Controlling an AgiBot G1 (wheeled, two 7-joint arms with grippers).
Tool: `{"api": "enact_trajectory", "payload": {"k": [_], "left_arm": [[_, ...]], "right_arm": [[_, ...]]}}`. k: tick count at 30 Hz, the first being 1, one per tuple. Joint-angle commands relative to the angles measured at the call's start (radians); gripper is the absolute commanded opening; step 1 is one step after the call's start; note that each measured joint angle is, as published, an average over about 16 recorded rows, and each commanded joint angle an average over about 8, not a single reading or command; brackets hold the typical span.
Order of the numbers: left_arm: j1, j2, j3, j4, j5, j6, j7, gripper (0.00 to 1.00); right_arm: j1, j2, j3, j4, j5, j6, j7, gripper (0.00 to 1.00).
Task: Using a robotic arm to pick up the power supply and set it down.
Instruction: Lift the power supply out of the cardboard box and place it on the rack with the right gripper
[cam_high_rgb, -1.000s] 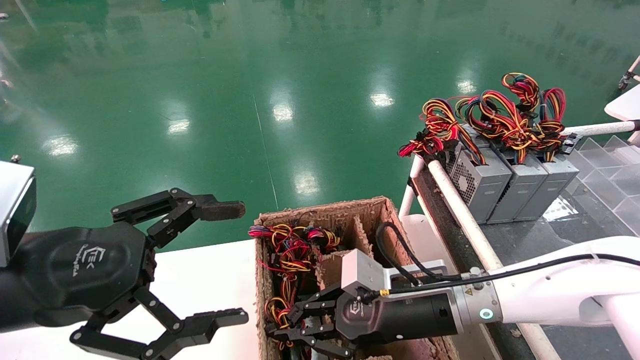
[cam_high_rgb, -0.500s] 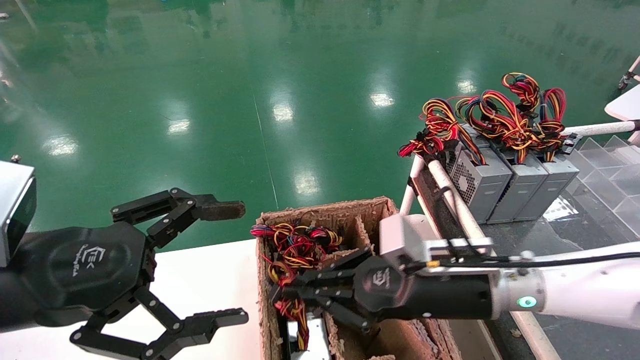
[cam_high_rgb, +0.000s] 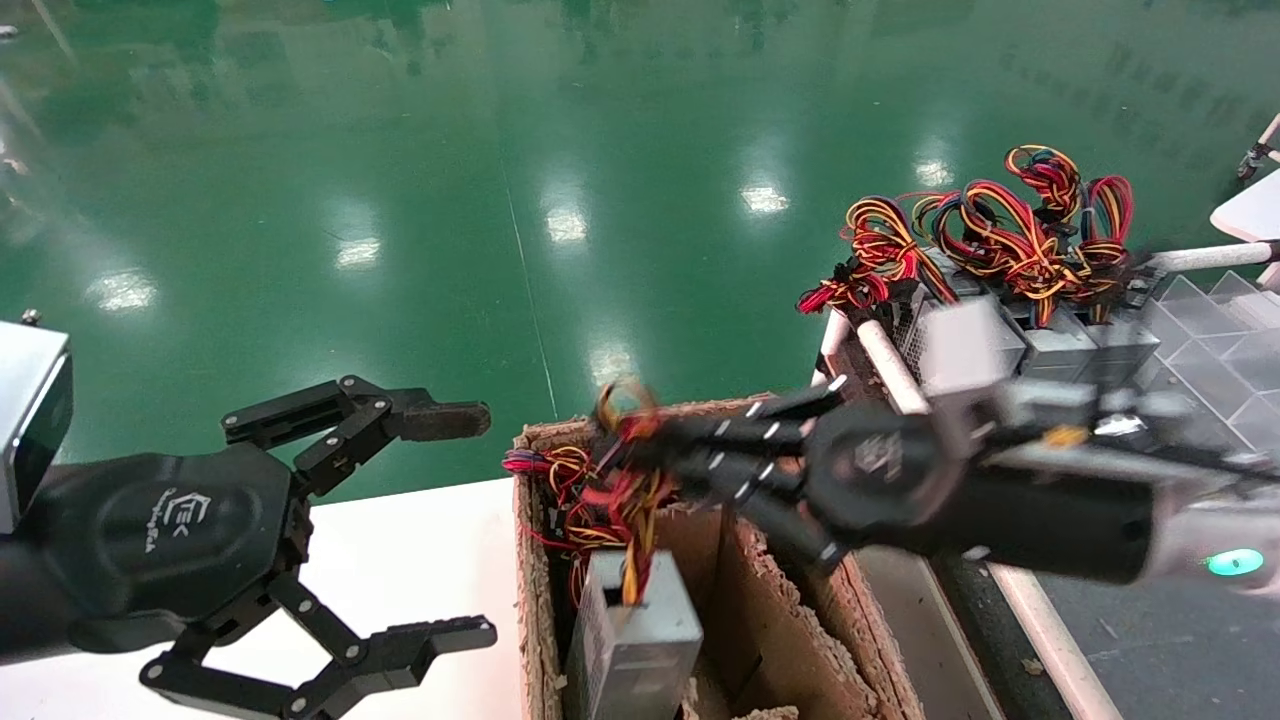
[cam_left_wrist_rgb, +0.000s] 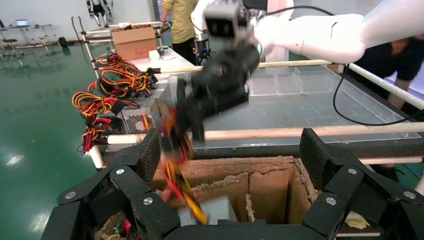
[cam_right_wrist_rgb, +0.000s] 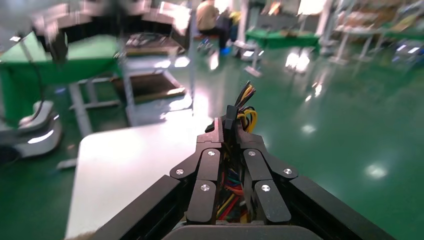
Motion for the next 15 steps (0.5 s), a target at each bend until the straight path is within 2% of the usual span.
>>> {"api": "enact_trajectory", "payload": {"k": [1, 9, 15], "left_arm": [[0.000, 0.000, 0.000, 0.000, 0.000, 0.000, 0.000, 1.00], [0.000, 0.000, 0.000, 0.000, 0.000, 0.000, 0.000, 1.00], [0.000, 0.000, 0.000, 0.000, 0.000, 0.000, 0.000, 1.00]], "right_arm": [[-0.008, 0.026, 0.020, 0.038, 0.023, 0.017, 0.016, 0.00], [0.012, 0.115, 0.098, 0.124, 0.110, 0.035, 0.053, 0.00], [0.055, 0.193, 0.137, 0.164, 0.131, 0.033, 0.084, 0.00]]}}
